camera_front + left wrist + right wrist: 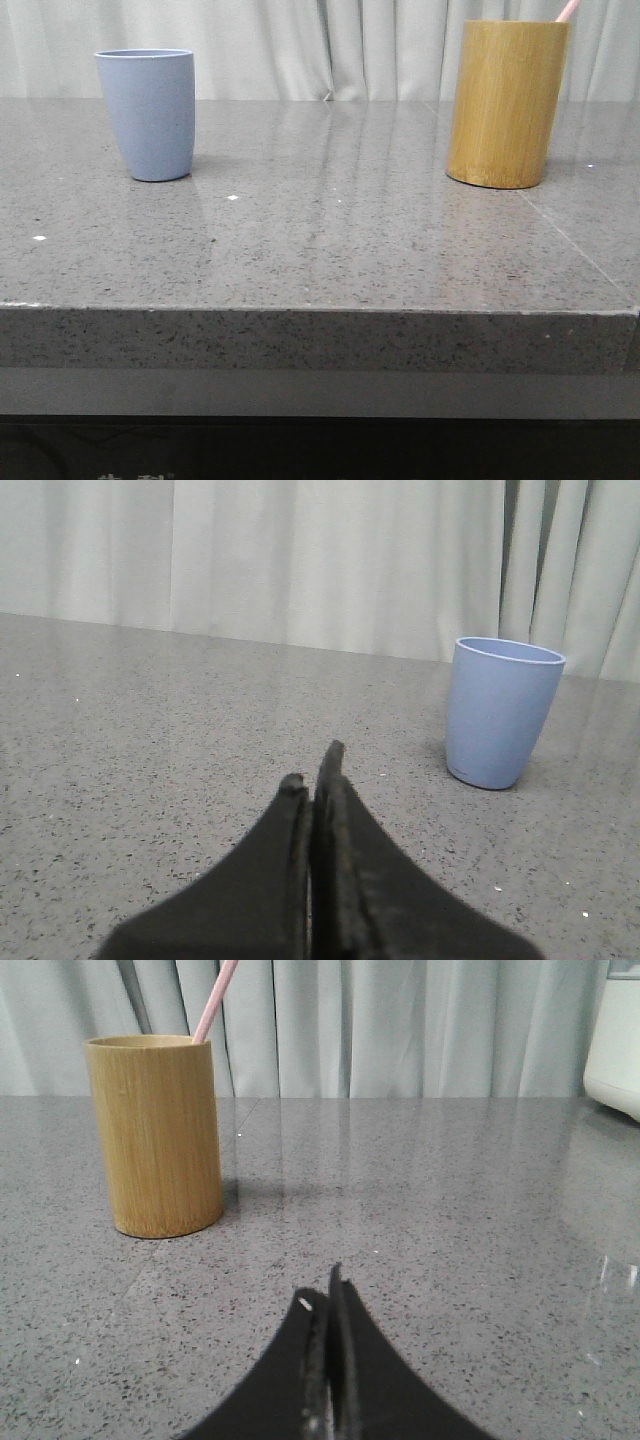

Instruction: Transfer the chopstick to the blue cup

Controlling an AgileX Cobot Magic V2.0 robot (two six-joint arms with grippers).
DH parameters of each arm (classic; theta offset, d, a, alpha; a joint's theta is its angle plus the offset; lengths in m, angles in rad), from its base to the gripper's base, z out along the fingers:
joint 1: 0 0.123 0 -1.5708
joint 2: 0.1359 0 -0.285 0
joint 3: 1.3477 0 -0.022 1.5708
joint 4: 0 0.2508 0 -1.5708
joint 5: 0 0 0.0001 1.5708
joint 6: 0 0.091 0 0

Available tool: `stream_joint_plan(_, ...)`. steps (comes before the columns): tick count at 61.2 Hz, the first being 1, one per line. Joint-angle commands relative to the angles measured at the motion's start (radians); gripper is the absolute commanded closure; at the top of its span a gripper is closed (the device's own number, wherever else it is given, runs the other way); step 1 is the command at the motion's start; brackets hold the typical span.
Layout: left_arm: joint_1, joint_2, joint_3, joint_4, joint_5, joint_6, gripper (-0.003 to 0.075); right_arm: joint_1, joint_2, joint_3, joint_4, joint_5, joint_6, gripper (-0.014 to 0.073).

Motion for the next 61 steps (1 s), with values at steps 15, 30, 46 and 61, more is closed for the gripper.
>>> stream_joint_plan(15,0.003,-0.024,0.013,-0.007,-0.078,0.0,0.0739,-0.004,-0.022,-0.002,-0.002,-0.077,-0.006,0.066)
stream_joint_plan(30,0.003,-0.024,0.013,-0.007,-0.078,0.0,0.0739,-0.004,-0.022,-0.002,-0.002,-0.077,-0.006,0.066)
stream_joint_plan(46,0.003,-0.024,0.013,-0.007,-0.114,0.0,0.0739,-0.004,-0.022,-0.003,-0.002,-0.115,-0.007,0.066)
stream_joint_plan(61,0.003,-0.02,-0.092,-0.007,-0.098,0.0,0.0739,-0.004,-0.022,-0.121,-0.003,-0.087,-0.007,0.066)
